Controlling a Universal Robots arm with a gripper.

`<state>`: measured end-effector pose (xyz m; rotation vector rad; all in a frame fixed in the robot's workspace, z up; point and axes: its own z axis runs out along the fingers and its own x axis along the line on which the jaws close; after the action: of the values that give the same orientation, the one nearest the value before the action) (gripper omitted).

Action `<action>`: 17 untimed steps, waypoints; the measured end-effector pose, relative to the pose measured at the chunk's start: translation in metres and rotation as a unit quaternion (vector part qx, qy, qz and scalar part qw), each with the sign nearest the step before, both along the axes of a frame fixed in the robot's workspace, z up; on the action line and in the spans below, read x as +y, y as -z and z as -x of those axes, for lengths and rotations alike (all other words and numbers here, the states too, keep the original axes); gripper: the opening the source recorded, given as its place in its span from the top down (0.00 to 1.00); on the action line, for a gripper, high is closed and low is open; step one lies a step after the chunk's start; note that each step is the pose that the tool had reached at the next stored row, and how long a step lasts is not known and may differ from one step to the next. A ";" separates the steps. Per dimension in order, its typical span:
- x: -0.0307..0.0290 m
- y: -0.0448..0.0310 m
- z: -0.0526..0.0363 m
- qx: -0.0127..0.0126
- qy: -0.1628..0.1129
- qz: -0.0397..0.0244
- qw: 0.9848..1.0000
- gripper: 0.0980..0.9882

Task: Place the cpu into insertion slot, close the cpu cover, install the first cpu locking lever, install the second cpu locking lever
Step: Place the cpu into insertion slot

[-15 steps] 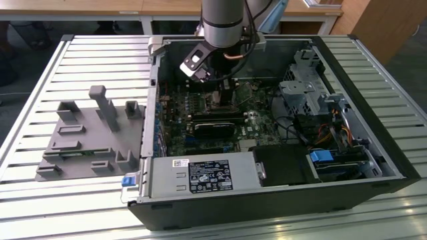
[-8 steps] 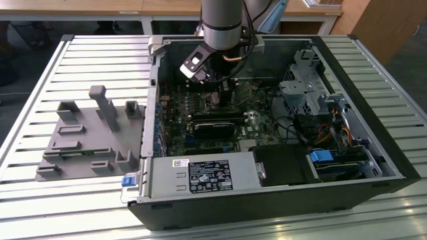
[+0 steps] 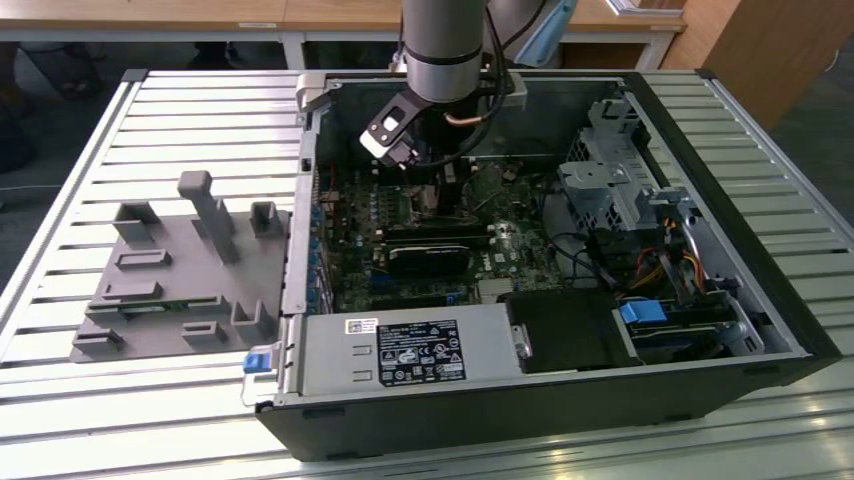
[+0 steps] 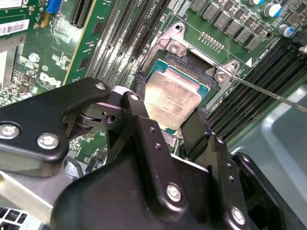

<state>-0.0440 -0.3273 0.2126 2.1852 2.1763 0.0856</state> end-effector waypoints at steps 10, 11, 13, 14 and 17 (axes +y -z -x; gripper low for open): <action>0.0074 0.0059 0.0000 0.000 0.008 0.001 1.000 0.50; 0.0077 0.0066 0.0000 0.000 0.009 0.001 1.000 0.50; 0.0078 0.0084 0.0000 0.000 0.009 0.001 1.000 0.50; 0.0078 0.0093 0.0000 0.000 0.009 0.001 1.000 0.50; 0.0078 0.0123 -0.0001 0.000 0.009 0.001 1.000 0.50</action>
<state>-0.0438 -0.3195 0.2003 2.2041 2.1557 0.0817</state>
